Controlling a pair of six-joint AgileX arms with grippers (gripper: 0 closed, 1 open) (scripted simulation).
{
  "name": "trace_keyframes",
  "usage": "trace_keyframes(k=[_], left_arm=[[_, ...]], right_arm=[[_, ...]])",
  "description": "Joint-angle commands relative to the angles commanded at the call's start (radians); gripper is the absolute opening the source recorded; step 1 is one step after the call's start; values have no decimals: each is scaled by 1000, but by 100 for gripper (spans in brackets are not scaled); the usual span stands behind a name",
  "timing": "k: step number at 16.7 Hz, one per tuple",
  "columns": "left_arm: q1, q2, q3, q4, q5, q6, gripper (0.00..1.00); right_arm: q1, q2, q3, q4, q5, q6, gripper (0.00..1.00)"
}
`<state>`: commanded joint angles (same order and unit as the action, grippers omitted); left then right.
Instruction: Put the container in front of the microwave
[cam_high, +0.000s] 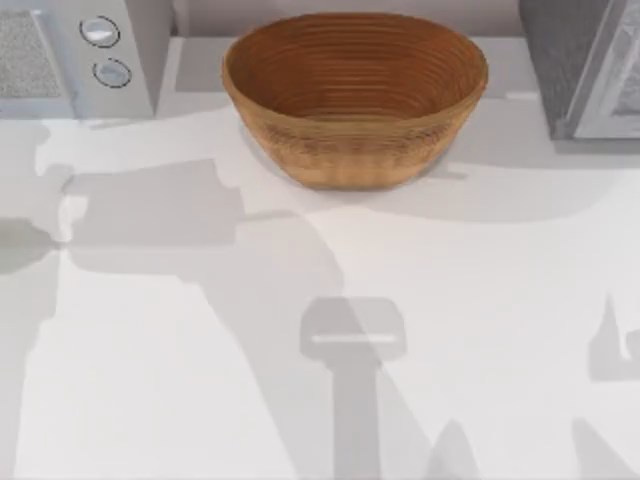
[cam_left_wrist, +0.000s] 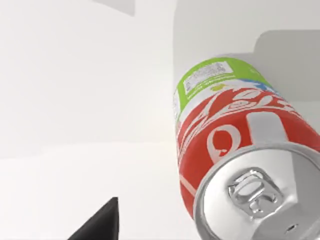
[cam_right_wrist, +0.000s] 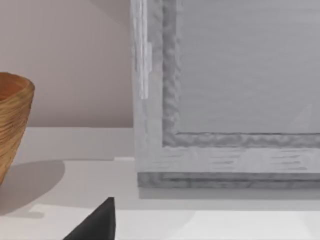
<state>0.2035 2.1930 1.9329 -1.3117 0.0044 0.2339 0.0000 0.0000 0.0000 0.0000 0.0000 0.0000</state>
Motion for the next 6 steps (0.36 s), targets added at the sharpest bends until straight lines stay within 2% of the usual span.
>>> trace_keyframes(k=[6], left_arm=[[-1, 2, 124, -122, 0, -1, 100]], right_arm=[[0, 0, 0, 0, 0, 0, 100]])
